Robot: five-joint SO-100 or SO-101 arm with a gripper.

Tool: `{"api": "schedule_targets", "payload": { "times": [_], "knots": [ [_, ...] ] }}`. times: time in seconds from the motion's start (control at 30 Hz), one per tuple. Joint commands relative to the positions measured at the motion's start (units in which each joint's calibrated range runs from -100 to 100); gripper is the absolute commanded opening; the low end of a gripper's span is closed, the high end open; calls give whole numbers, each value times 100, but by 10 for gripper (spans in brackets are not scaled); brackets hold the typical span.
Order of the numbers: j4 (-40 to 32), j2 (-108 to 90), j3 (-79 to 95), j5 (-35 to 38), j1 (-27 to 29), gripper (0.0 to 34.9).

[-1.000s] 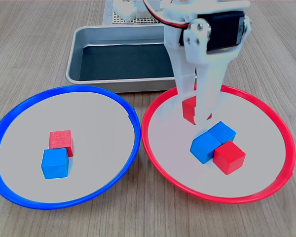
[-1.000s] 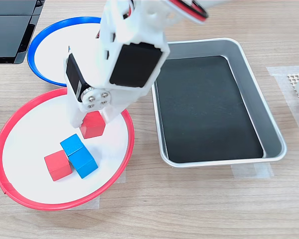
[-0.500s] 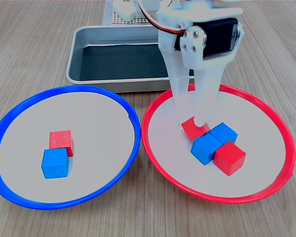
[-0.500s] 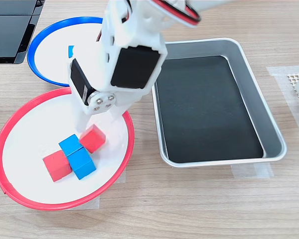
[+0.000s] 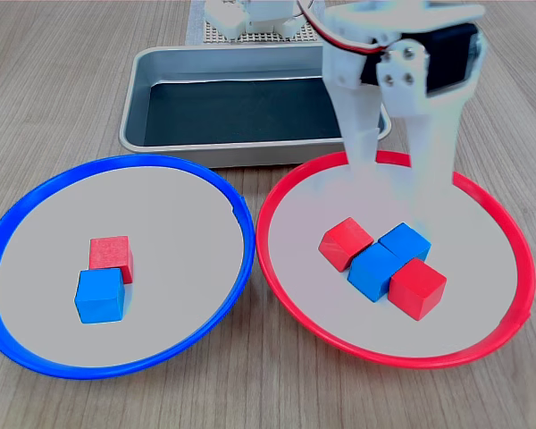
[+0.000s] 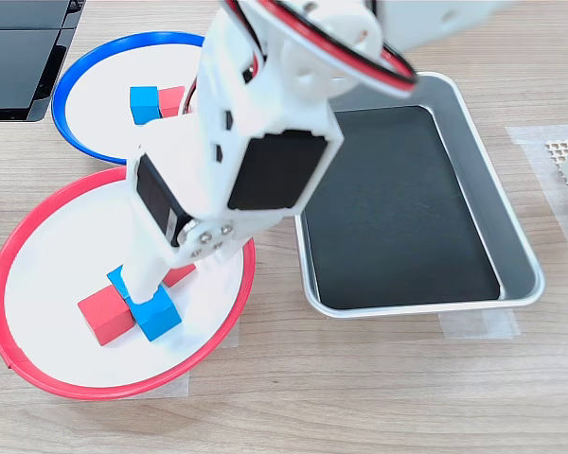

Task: Relocate any misplaced blocks to their matching dishes.

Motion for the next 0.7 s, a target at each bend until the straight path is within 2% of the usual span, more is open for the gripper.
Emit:
{"api": "schedule_targets", "payload": {
  "times": [0.0, 0.67],
  "knots": [
    [24, -63, -297, -34, -41, 172],
    [-100, 798, -1026, 151, 34, 176]
  ]
}}
